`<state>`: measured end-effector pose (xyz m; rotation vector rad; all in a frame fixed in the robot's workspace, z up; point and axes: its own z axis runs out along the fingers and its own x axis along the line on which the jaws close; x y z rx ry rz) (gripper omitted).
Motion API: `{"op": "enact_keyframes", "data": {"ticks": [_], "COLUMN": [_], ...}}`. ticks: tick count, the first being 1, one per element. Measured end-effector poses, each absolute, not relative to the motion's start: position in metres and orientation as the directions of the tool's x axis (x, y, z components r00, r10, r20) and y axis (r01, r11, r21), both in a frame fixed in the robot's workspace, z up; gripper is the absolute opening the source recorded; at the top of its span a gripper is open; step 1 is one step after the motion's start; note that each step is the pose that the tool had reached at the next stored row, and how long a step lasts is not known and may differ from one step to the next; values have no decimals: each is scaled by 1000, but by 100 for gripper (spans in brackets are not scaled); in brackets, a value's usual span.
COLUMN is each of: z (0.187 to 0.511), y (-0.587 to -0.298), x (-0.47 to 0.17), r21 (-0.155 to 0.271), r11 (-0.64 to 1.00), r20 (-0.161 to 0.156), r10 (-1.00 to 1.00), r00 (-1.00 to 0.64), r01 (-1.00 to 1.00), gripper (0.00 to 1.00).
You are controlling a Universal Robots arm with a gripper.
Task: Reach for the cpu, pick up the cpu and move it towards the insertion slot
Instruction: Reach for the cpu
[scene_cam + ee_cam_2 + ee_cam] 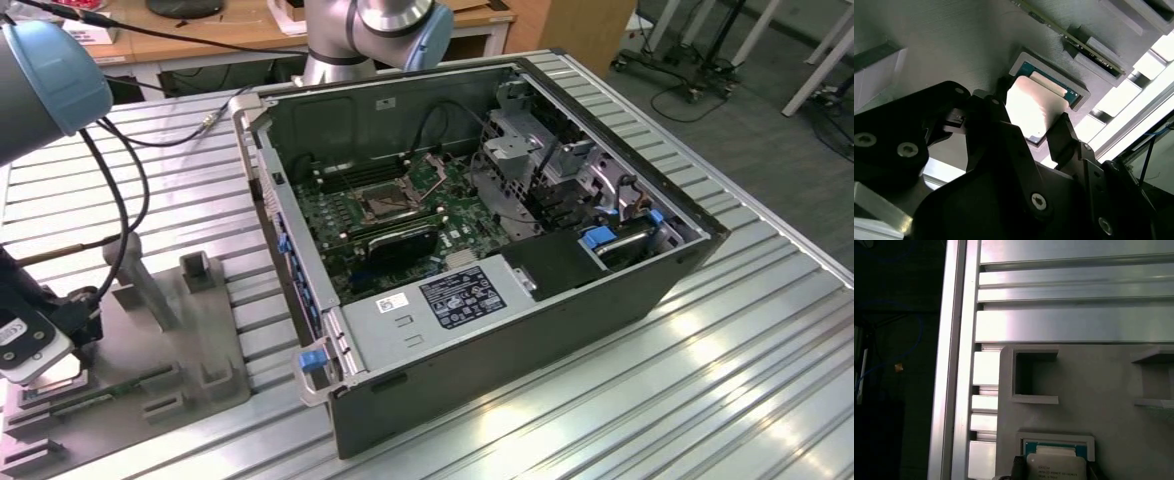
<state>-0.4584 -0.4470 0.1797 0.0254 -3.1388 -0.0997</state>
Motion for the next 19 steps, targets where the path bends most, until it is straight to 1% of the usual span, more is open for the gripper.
{"op": "enact_keyframes", "data": {"ticks": [3, 5, 19], "z": [180, 180, 186], "y": [-447, -447, -447], "x": [-458, -458, -458], "r21": [63, 63, 63], "r11": [998, 998, 998], "r20": [1, 1, 1], "r10": [-15, -15, -14], "r00": [-1000, -1000, -1000], "r01": [-15, -15, -14], "gripper": [58, 55, 55]}}
